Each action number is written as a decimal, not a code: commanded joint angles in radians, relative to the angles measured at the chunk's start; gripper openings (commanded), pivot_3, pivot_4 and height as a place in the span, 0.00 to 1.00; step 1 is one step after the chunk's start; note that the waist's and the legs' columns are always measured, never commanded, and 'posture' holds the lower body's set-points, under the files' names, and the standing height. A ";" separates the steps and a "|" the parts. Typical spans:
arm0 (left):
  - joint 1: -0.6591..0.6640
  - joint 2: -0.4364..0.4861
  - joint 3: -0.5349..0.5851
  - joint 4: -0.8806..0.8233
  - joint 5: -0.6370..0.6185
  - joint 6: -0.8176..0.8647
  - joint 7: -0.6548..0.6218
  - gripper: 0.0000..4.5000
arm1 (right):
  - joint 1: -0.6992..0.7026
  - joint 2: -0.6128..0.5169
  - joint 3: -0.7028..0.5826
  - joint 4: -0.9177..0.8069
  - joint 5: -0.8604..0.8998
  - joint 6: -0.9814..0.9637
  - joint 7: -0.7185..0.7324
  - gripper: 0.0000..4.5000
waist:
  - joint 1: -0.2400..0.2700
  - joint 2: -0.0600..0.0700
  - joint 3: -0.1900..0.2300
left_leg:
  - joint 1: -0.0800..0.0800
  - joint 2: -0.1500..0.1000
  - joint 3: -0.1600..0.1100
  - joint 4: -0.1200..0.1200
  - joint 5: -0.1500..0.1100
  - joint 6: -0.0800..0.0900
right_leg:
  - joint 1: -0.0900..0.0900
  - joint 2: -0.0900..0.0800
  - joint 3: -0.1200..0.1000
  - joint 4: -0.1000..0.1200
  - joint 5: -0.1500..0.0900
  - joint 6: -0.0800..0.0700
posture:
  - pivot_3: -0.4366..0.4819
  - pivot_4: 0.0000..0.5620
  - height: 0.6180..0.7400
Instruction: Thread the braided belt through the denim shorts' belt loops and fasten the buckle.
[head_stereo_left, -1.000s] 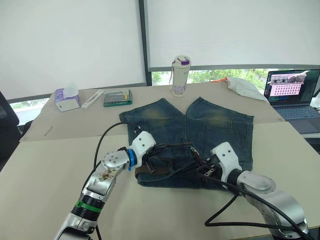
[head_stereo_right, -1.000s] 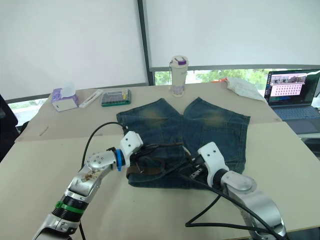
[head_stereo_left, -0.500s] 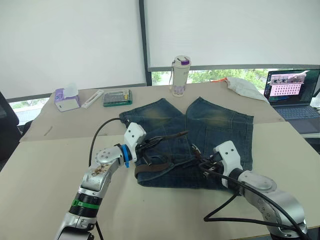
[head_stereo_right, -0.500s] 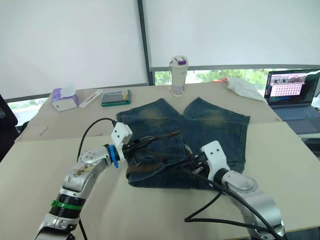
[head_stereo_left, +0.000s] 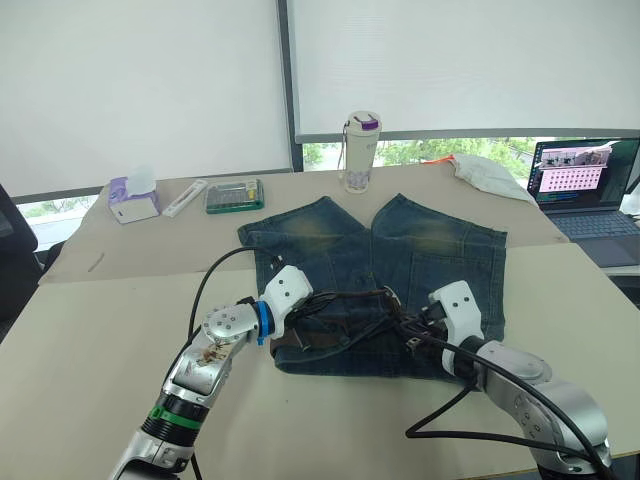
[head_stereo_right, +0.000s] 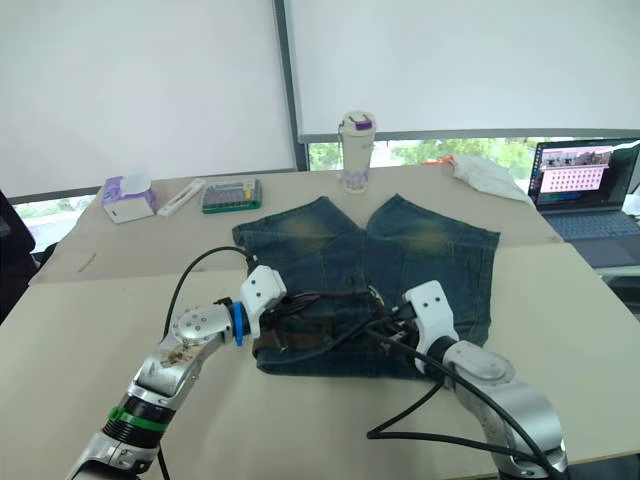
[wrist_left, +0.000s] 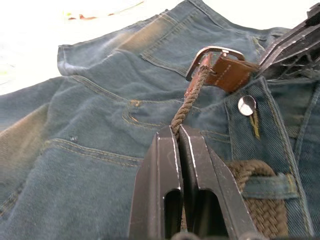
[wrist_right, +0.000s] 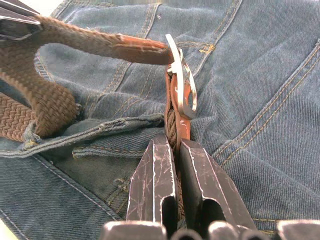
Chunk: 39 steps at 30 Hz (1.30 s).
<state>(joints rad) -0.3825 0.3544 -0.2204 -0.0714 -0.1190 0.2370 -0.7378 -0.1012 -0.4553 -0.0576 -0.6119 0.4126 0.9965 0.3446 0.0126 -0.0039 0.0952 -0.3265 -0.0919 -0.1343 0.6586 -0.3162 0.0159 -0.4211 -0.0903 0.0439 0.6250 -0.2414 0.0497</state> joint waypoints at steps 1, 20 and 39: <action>-0.020 -0.013 -0.008 -0.021 0.009 -0.014 0.014 0.00 | -0.014 -0.007 0.000 -0.060 0.019 0.000 0.007 0.01 | 0.000 0.000 0.000 | 0.000 0.000 0.000 0.000 0.000 0.000 | 0.000 0.000 0.000 0.000 0.000 0.000 | 0.48 0.27 1.00; -0.095 -0.071 -0.027 0.094 -0.031 -0.082 -0.097 0.00 | -0.061 -0.184 0.180 -0.089 -0.125 -0.105 0.082 0.20 | 0.001 -0.001 0.000 | 0.000 0.000 0.000 0.000 0.000 0.000 | 0.000 0.000 -0.001 0.000 0.000 0.000 | 0.48 0.27 1.00; -0.110 -0.070 -0.036 0.140 -0.042 -0.091 -0.175 0.00 | -0.106 -0.417 0.244 -0.002 -0.353 -0.308 0.175 0.40 | 0.005 -0.004 0.002 | 0.000 0.000 0.001 0.001 0.000 0.000 | 0.001 0.000 -0.001 -0.001 0.000 0.000 | 0.48 0.27 1.00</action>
<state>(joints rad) -0.4723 0.2874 -0.2556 0.0793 -0.1584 0.1737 -0.9073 -0.1811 -0.8745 0.1911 -0.6105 0.0883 0.7316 0.5129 0.0180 -0.0079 0.0975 -0.3268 -0.0923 -0.1336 0.6597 -0.3161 0.0160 -0.4201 -0.0907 0.0431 0.6241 -0.2414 0.0498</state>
